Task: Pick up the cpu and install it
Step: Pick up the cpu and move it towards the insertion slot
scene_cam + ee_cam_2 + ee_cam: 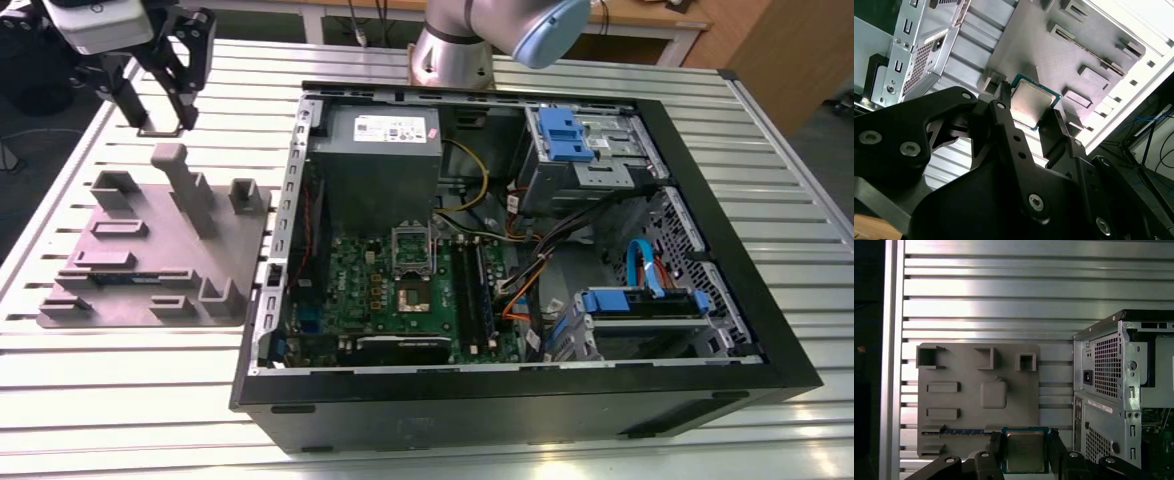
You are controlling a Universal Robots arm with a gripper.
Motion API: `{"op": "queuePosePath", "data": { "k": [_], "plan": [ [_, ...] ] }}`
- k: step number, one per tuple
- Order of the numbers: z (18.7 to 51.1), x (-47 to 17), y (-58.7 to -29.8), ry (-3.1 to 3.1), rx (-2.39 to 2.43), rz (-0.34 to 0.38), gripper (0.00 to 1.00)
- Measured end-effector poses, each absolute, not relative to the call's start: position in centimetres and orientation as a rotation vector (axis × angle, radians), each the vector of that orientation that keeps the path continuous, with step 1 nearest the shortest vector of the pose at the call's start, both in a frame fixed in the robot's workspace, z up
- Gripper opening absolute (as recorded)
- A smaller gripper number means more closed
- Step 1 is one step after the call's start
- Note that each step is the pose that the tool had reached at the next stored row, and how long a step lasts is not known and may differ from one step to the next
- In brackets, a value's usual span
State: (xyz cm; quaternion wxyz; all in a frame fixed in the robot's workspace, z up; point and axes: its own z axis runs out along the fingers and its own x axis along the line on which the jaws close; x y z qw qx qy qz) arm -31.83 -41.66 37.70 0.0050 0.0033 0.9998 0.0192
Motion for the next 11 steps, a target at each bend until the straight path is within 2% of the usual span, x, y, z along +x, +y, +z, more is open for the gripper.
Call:
{"op": "queuePosePath", "data": {
  "k": [11],
  "plan": [
    [37.69,-31.28,-41.66,3.131,0.01,0.06,0.47]
  ]
}}
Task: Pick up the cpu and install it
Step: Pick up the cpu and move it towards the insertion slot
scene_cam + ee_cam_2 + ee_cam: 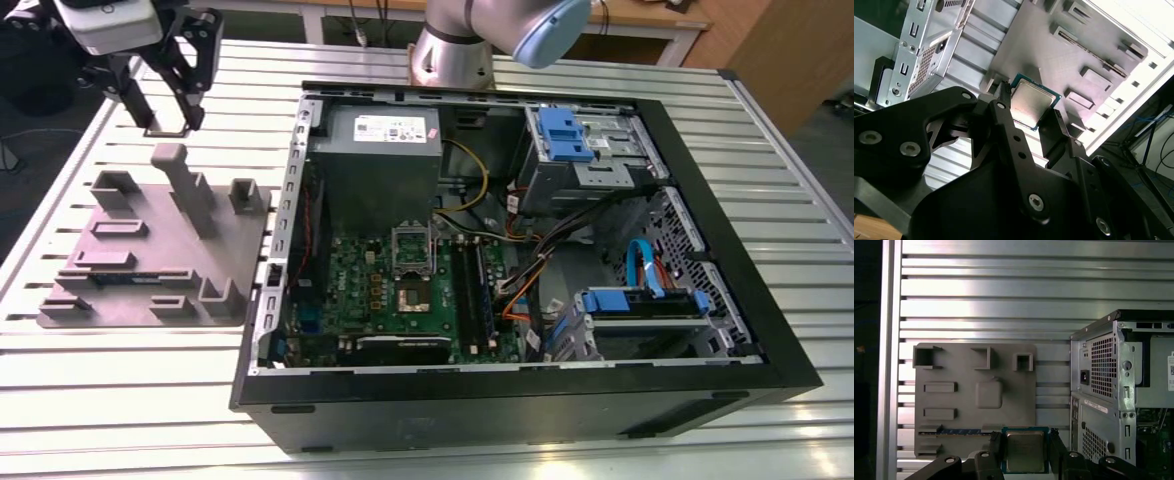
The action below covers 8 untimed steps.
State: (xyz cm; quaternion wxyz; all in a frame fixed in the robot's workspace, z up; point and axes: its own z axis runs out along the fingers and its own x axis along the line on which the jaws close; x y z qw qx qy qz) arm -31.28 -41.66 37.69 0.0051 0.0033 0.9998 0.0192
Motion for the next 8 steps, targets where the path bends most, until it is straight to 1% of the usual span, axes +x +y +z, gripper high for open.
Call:
{"op": "queuePosePath", "data": {
  "k": [8],
  "plan": [
    [37.69,-30.65,-41.66,3.131,0.01,0.06,0.47]
  ]
}}
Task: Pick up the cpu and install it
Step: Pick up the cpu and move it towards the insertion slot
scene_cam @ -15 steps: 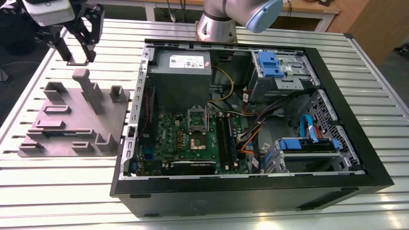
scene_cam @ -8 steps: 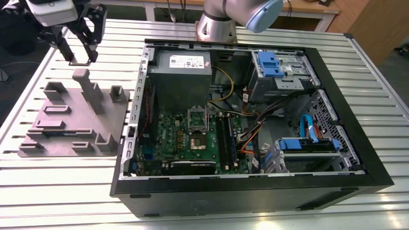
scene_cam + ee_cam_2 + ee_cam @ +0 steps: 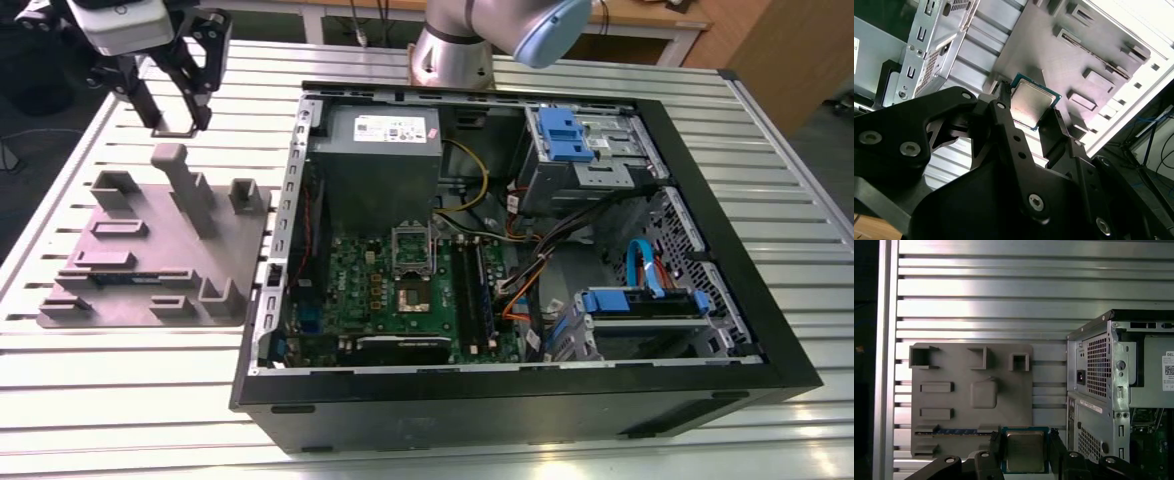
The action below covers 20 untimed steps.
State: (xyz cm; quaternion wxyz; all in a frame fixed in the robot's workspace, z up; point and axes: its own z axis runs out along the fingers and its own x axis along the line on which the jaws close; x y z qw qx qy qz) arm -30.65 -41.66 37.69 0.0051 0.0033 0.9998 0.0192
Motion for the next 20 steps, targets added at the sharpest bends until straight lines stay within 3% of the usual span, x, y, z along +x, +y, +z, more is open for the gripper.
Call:
{"op": "queuePosePath", "data": {
  "k": [20],
  "plan": [
    [37.69,-29.91,-41.66,3.131,0.01,0.06,0.47]
  ]
}}
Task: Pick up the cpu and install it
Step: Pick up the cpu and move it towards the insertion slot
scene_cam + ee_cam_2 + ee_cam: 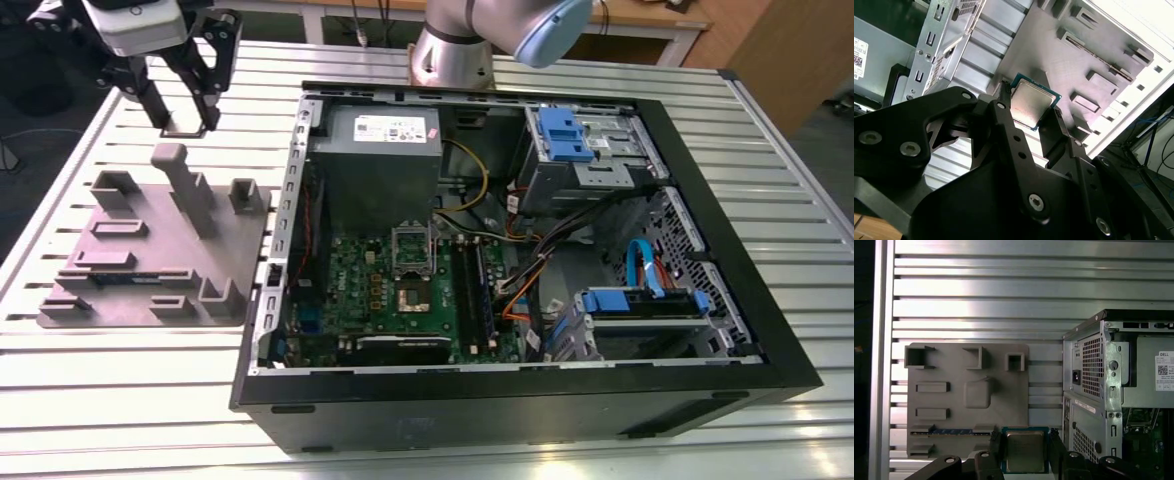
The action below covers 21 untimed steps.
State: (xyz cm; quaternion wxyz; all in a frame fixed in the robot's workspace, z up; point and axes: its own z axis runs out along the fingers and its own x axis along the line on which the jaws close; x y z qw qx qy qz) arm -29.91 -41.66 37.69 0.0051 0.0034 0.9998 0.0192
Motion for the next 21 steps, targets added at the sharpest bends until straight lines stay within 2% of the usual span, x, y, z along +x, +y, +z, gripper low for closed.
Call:
{"op": "queuePosePath", "data": {
  "k": [21],
  "plan": [
    [37.69,-29.28,-41.66,3.131,0.01,0.06,0.47]
  ]
}}
